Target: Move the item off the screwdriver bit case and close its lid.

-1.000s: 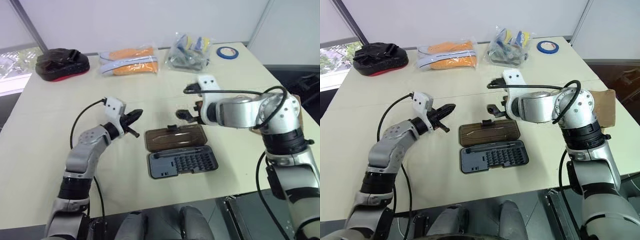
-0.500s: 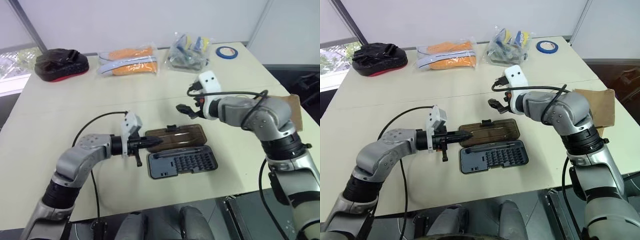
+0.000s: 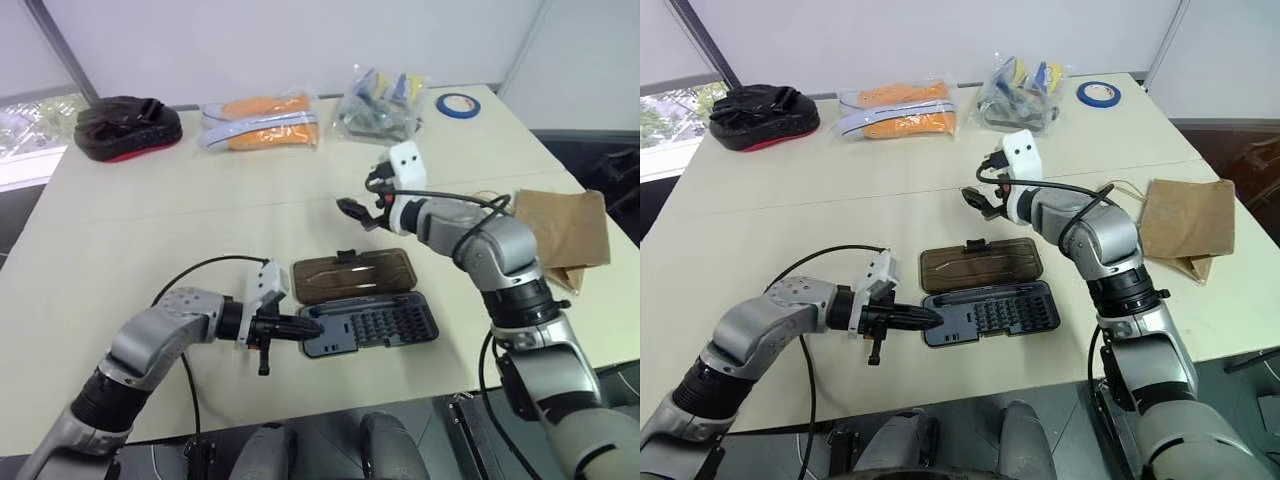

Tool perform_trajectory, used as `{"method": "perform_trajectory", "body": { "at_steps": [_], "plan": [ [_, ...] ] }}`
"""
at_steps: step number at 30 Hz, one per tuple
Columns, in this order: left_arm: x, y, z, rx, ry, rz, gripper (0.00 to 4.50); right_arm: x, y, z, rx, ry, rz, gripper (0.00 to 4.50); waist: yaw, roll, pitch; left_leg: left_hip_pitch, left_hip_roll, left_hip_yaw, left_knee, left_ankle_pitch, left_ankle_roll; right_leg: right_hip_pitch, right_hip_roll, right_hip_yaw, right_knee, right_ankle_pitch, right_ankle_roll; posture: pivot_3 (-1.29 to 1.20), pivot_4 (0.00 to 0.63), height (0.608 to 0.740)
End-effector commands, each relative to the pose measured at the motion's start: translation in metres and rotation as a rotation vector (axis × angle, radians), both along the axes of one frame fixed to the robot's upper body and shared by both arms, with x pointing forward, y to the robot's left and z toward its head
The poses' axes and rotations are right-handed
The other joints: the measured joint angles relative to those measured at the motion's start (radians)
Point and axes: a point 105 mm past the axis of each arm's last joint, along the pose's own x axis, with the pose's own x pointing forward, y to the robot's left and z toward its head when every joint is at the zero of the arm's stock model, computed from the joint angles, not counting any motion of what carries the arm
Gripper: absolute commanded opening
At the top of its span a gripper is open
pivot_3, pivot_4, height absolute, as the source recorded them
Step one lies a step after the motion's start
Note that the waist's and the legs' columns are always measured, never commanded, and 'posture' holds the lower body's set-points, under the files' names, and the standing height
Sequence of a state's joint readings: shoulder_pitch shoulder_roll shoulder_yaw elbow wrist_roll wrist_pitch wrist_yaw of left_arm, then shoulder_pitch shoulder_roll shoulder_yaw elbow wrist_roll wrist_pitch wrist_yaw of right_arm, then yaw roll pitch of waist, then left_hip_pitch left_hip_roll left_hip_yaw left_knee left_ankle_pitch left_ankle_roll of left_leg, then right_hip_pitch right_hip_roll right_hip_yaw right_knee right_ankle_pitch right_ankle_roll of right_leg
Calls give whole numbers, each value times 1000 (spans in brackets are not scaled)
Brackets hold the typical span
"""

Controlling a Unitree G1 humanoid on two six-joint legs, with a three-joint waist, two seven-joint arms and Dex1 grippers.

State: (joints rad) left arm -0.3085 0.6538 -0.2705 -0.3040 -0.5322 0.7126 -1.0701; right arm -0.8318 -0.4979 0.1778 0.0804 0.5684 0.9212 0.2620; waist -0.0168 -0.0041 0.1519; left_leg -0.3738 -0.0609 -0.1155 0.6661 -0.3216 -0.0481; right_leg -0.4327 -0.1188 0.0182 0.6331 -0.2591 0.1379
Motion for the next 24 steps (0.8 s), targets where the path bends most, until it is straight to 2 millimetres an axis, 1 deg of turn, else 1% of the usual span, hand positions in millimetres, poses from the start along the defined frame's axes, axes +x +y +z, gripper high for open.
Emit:
{"method": "perform_trajectory", "body": {
  "at_steps": [1,2,3,4,6,8,12,16,20,24],
  "plan": [
    [-2,-4,-4,11,-29,-27,0,0,1,25,1,-79,62,4460,-2,0,0,0,0,0,0,0,0,0,0,0,0,0,0,0,150,740],
    [-1,-5,-5,16,-36,-25,0,-1,1,26,-38,-89,90,4460,-3,1,0,0,0,0,-1,0,0,0,0,0,0,0,0,0,150,740],
    [1,-5,-7,22,-47,-20,0,-1,-1,32,-17,-104,107,4460,-4,1,0,0,0,0,-1,0,0,-1,0,0,0,0,0,0,150,740],
    [3,-6,-9,26,-57,-10,0,0,-4,35,-41,-119,122,4460,-4,1,0,0,0,0,-1,0,0,-1,0,0,0,0,0,0,150,740],
    [6,-7,-13,28,-67,7,0,2,-9,38,-139,-173,160,4460,-3,1,1,0,0,1,-1,0,0,-1,0,0,0,0,0,0,150,740],
    [8,-8,-15,31,-77,17,0,4,-13,36,-227,-197,191,4460,-3,1,0,0,0,1,-1,0,0,-1,0,0,0,0,0,0,150,740],
    [9,-9,-20,38,-84,28,0,-2,-11,23,-306,-145,324,4460,-3,1,0,0,0,1,-1,0,0,0,0,-1,0,0,0,0,150,740],
    [7,-10,-25,42,-88,26,0,-18,-10,-1,-380,-38,485,4460,-3,1,0,0,0,1,-1,0,0,0,0,-1,0,0,0,0,150,740],
    [6,-11,-25,37,-95,34,0,-23,-11,-16,-405,7,532,4460,-1,1,0,0,0,1,0,0,0,0,0,-1,0,0,0,0,150,740],
    [5,-11,-25,36,-100,33,0,-17,-14,-22,-406,24,519,4460,0,1,0,0,0,0,0,0,0,0,0,0,0,0,0,0,150,740]
  ]
}}
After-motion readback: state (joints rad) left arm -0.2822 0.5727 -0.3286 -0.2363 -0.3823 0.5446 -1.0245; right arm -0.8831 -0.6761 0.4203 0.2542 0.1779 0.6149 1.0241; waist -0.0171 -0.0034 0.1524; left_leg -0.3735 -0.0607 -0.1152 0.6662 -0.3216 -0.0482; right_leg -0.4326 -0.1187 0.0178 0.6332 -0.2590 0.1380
